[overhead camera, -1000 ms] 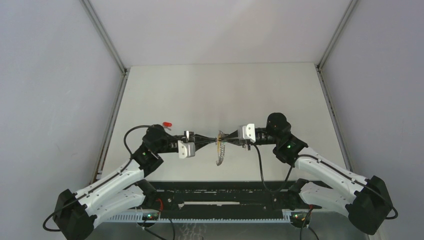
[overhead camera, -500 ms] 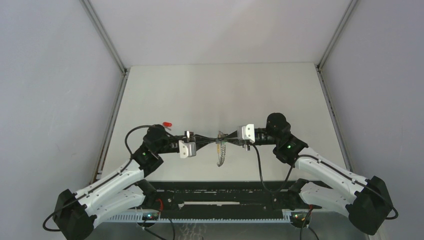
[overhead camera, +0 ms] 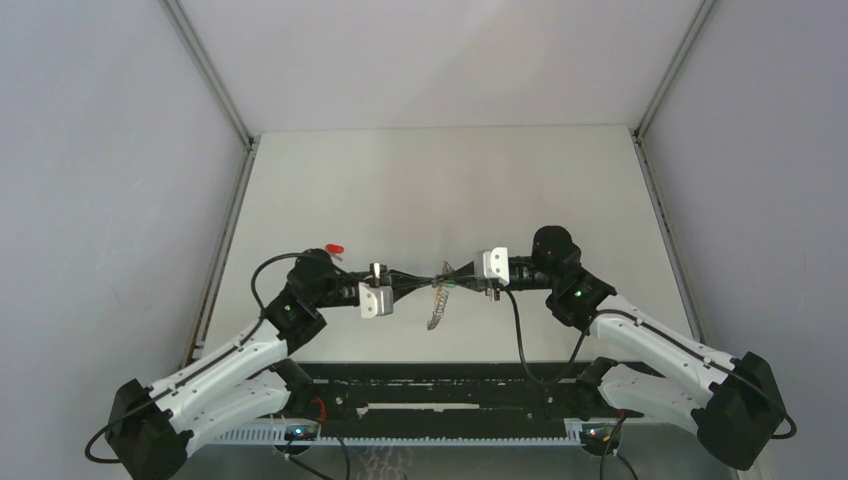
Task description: Put the keys on the keyring
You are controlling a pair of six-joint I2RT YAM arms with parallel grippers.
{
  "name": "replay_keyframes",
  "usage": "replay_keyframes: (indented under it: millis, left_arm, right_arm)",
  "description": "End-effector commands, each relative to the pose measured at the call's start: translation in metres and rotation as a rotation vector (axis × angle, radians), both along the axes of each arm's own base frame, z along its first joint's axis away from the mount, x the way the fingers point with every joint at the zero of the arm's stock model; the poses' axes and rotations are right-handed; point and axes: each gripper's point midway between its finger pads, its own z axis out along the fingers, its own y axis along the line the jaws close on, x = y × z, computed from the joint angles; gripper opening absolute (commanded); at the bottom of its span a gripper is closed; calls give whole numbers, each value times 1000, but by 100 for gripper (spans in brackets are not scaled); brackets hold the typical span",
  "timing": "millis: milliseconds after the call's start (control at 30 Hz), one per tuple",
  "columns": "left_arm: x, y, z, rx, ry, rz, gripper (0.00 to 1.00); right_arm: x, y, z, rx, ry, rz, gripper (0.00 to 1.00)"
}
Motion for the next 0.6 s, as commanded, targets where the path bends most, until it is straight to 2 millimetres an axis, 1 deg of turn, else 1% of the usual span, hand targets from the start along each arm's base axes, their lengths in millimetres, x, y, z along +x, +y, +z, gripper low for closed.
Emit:
replay_keyframes:
  millis: [0,233,400,567]
  left_arm:
    - [-6,-1,21,-13,-45,-44,0]
    - [-11,-4,20,6,-55,-63,0]
    - [-12,-9,12,64,-51,-59,0]
    - [-16,-12,10,84,-44,-77,0]
  right_arm:
    - [6,-1,42,80,-60,-21,0]
    - [13,2,45,80,-2,-44,0]
    - [17,6,51,88,53,-61,0]
    - [22,7,53,83,102,-88,0]
